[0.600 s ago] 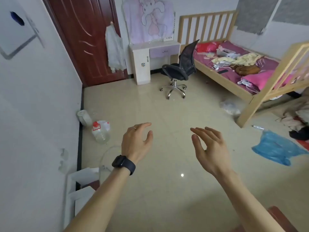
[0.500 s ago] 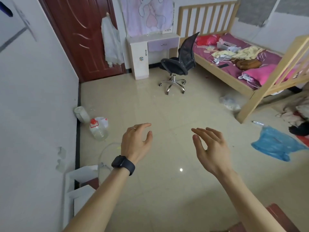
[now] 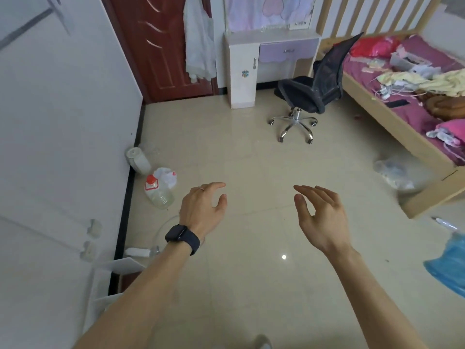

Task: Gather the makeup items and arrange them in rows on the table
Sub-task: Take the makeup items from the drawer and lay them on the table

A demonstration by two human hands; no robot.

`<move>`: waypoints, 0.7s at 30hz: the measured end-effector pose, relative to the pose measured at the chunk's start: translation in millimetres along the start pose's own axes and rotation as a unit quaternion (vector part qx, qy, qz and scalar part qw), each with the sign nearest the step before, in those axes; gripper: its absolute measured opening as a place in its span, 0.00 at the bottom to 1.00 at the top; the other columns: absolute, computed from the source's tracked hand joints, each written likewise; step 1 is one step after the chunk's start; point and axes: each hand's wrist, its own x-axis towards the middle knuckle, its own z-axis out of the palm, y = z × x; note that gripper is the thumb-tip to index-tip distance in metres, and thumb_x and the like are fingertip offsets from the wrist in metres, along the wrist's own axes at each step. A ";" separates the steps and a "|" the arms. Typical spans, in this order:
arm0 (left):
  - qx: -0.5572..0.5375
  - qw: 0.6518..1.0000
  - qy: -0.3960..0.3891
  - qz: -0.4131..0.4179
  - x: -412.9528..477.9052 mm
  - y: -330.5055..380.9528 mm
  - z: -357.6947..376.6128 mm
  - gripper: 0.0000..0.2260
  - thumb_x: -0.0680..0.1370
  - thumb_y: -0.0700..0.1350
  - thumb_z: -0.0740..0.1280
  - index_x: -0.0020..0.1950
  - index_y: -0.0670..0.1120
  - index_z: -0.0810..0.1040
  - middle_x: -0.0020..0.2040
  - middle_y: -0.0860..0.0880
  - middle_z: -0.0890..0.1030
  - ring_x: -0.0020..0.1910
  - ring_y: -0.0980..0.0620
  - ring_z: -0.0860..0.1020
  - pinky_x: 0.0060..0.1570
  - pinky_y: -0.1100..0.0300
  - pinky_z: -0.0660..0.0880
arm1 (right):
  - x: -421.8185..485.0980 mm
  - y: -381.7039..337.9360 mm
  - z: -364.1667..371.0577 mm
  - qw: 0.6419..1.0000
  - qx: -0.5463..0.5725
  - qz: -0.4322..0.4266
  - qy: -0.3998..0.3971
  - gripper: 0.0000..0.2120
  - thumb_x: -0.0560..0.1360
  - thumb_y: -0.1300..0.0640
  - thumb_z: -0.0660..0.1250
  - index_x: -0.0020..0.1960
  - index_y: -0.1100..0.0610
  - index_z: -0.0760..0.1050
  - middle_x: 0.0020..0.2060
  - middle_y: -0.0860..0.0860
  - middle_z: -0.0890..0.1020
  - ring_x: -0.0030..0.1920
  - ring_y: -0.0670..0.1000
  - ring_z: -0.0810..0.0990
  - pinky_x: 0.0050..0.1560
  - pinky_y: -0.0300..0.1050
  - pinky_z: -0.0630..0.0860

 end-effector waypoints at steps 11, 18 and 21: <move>-0.009 1.000 0.017 0.023 278.1 -18.7 17.2 0.15 0.80 0.49 0.65 0.66 0.53 0.78 0.62 0.50 0.81 0.61 0.46 0.77 0.58 0.50 0.75 | 267.2 -7.1 84.3 0.999 0.016 -0.012 0.028 0.13 0.81 0.54 0.66 0.65 0.50 0.81 0.60 0.46 0.84 0.68 0.56 0.73 0.64 0.57 0.73; -0.034 0.996 0.029 0.080 483.9 -7.8 10.1 0.14 0.79 0.49 0.65 0.65 0.55 0.78 0.61 0.52 0.81 0.60 0.47 0.77 0.54 0.53 0.76 | 430.8 -34.7 117.2 0.997 -0.011 -0.012 0.075 0.12 0.81 0.53 0.66 0.63 0.51 0.82 0.59 0.47 0.84 0.64 0.59 0.76 0.62 0.51 0.73; -0.042 0.994 0.035 0.099 560.9 3.6 11.1 0.14 0.79 0.50 0.65 0.65 0.56 0.78 0.61 0.52 0.81 0.60 0.47 0.77 0.53 0.53 0.76 | 502.8 -40.8 125.7 0.996 -0.014 -0.007 0.087 0.13 0.82 0.51 0.65 0.65 0.49 0.80 0.62 0.47 0.82 0.64 0.57 0.75 0.61 0.50 0.72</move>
